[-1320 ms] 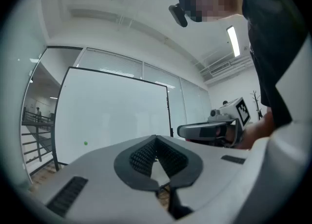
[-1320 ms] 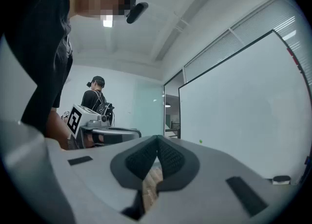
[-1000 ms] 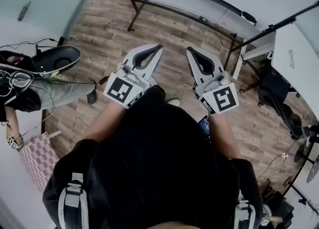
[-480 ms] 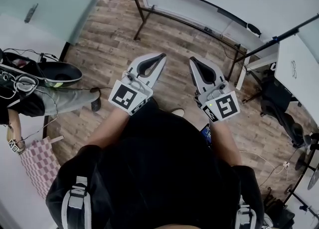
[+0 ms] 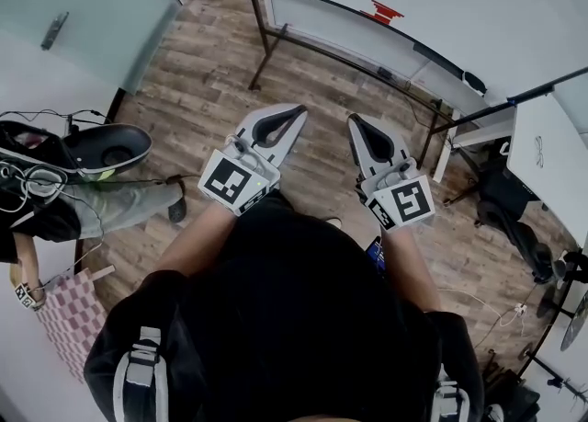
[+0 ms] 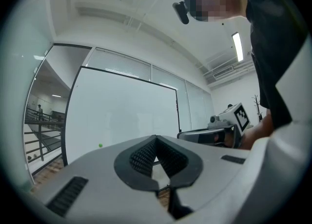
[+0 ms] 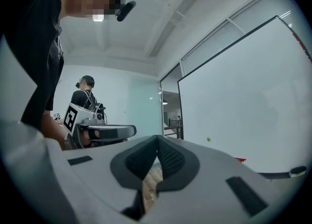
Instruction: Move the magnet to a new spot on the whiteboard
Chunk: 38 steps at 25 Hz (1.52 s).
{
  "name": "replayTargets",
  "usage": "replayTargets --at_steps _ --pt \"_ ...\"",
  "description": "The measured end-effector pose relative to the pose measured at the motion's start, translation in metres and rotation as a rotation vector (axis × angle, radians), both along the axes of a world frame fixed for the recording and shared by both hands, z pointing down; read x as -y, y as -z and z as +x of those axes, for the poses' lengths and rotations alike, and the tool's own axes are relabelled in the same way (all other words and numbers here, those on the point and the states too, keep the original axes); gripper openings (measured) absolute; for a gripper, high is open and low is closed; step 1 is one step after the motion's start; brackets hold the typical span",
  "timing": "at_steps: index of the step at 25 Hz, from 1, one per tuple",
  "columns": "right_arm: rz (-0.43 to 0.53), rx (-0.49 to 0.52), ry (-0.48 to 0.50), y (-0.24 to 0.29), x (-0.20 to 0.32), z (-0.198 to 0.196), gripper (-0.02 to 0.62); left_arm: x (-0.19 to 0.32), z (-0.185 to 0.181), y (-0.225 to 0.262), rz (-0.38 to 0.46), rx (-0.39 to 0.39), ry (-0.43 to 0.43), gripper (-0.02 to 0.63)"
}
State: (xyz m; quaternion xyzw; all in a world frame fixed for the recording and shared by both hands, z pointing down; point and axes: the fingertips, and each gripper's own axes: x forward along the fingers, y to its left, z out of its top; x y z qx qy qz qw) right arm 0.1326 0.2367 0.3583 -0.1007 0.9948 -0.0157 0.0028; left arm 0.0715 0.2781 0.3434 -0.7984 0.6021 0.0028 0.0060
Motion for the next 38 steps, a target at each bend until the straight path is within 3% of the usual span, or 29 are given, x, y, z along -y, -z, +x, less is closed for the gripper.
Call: replayTargets --at_steps 12,20,26,38 --pt "0.006 -0.028 -0.056 -0.003 0.027 -0.135 0.002 0.023 -0.14 -0.005 0.006 -0.022 -0.038 0.002" --pt "-0.059 -0.004 -0.089 -0.004 0.04 -0.208 0.002 0.033 -0.22 -0.014 -0.007 -0.046 -0.063 0.002" --pt "-0.053 -0.018 -0.093 -0.006 0.042 -0.237 0.002 0.036 -0.252 -0.016 -0.006 -0.046 -0.069 0.002" --pt "-0.032 -0.008 -0.095 -0.008 0.076 -0.266 0.002 0.07 -0.28 -0.014 0.001 -0.004 -0.061 0.001"
